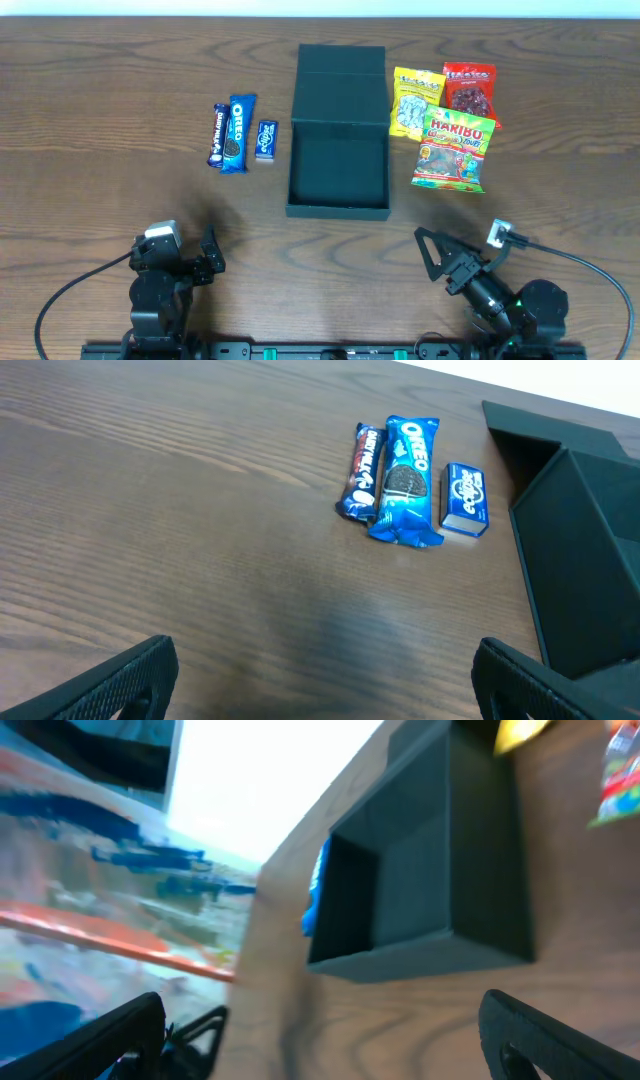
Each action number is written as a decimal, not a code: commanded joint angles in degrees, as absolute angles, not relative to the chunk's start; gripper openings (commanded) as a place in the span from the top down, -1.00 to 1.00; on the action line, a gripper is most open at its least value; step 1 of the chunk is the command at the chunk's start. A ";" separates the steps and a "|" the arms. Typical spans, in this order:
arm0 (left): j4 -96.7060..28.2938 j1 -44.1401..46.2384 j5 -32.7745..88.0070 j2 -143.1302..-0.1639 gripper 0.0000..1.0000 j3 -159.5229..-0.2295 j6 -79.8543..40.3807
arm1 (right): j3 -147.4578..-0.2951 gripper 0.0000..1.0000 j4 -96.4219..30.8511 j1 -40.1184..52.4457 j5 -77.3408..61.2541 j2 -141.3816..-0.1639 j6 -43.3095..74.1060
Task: Pack container
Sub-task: 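Reach the right gripper to the green Haribo bag and grasp it, then lift the Haribo bag and lower it into the black box, release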
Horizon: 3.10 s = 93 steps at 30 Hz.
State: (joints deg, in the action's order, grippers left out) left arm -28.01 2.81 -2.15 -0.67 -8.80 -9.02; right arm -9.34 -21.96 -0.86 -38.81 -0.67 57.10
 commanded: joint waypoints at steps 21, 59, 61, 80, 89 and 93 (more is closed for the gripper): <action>-27.90 2.61 -3.40 -0.27 -0.90 -7.77 -9.21 | -36.42 -0.99 -9.63 -3.57 -19.16 -56.16 25.69; -27.90 2.61 -3.40 -0.27 -0.91 -7.77 -9.21 | -45.30 0.98 -6.33 3.07 3.29 -100.25 16.64; -27.90 2.61 -3.40 -0.27 -0.90 -7.77 -9.21 | -45.32 0.98 -7.09 3.07 -0.05 -100.05 16.71; -27.90 2.61 -3.38 -0.27 -0.90 -7.77 -9.21 | -47.03 -0.47 -21.19 3.44 -2.26 -83.79 21.39; -27.90 2.61 -3.40 -0.27 -0.90 -7.77 -9.21 | -47.03 -0.29 -19.03 3.40 0.64 -94.15 21.67; -27.90 2.61 -3.40 -0.27 -0.90 -7.77 -9.21 | -47.03 0.14 -18.87 3.40 0.64 -98.17 21.69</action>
State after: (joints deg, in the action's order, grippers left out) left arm -28.01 2.81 -2.22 -0.58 -8.80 -9.02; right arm -46.81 -18.57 2.87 0.71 -95.66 21.65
